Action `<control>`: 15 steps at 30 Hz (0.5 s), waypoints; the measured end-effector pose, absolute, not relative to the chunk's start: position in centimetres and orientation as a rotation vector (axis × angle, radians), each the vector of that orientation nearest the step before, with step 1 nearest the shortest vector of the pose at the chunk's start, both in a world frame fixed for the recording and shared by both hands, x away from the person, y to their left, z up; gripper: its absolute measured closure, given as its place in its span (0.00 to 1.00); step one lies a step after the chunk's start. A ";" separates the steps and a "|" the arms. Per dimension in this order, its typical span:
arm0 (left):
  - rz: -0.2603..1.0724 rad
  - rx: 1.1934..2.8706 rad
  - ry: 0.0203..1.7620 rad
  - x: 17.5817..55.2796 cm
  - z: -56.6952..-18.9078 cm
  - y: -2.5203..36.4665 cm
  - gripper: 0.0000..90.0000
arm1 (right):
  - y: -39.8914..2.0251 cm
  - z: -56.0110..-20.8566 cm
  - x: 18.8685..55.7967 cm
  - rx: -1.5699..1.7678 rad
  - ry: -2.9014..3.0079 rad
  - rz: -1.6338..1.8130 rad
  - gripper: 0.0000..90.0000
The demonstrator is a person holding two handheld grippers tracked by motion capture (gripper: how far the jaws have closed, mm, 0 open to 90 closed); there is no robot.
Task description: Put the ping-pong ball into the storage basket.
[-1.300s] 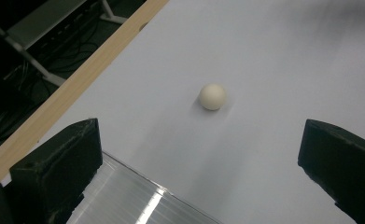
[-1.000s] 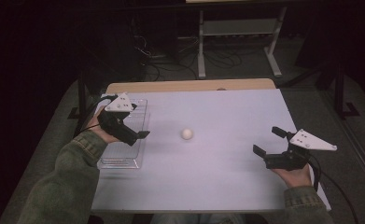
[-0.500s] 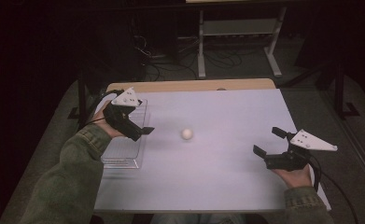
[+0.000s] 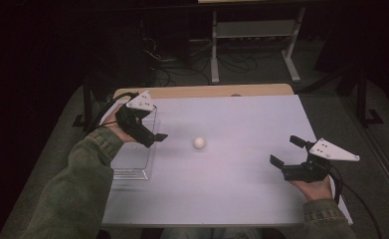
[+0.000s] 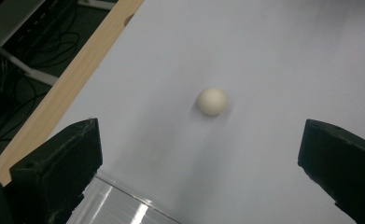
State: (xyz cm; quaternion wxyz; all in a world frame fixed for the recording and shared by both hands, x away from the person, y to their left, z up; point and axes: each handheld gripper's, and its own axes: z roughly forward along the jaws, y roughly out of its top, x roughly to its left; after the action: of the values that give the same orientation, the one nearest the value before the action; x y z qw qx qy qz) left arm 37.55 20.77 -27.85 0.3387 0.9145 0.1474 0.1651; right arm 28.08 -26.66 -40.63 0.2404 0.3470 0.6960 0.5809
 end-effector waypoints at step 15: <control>0.409 2.428 0.351 38.6 -28.0 19.5 0.00 | -26.7 -40.7 28.0 0.952 1.909 1.590 0.00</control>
State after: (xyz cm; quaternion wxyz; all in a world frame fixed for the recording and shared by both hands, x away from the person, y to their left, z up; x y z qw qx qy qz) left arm 38.56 19.50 -27.96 0.3216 0.9243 0.1338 0.1559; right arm 28.03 -26.71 -40.68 0.2381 0.3477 0.6969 0.5804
